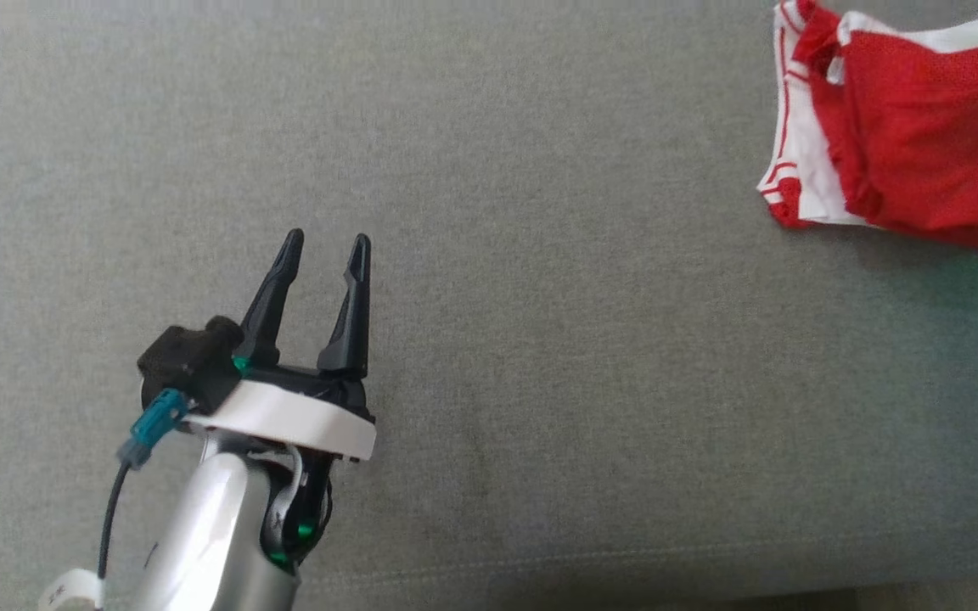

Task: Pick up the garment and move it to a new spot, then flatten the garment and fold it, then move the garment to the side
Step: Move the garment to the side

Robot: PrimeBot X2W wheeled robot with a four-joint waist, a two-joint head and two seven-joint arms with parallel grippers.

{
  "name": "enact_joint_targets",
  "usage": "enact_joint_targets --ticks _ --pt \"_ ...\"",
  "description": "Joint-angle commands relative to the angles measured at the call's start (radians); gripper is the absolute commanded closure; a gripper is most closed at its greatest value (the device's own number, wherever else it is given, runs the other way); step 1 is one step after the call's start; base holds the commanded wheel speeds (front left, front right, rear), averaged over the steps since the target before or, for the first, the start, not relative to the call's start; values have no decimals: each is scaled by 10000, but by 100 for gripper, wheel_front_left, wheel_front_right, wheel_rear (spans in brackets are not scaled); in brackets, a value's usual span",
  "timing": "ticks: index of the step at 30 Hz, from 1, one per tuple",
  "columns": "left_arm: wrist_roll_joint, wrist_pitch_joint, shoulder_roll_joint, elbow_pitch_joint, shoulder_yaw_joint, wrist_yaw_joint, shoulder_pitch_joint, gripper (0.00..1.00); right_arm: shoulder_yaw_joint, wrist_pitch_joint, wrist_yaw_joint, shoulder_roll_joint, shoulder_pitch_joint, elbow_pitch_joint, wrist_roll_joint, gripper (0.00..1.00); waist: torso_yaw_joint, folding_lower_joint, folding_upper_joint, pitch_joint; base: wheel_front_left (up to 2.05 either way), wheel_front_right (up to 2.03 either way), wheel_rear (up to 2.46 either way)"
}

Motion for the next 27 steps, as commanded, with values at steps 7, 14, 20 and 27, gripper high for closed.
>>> enact_joint_targets --ticks 7,14,20,27 --pt "49 -122 56 -544 681 33 448 0 437 -1093 33 1553 456 -1439 776 0 -99 0 0 -1203 0 0 0" --pt "5 -122 56 -900 1003 116 908 0 707 -1463 33 2846 2468 -3372 2033 0 11 0 0 -2032 0 0 0" --pt "-88 -122 56 -861 1082 133 1357 0 405 -1545 33 3479 4422 -4825 2429 0 70 0 0 -2618 0 0 0" --pt "-372 -122 56 -811 1127 303 1834 0 161 -1569 33 3687 6225 -6216 2960 0 76 0 0 -2904 0 0 0"
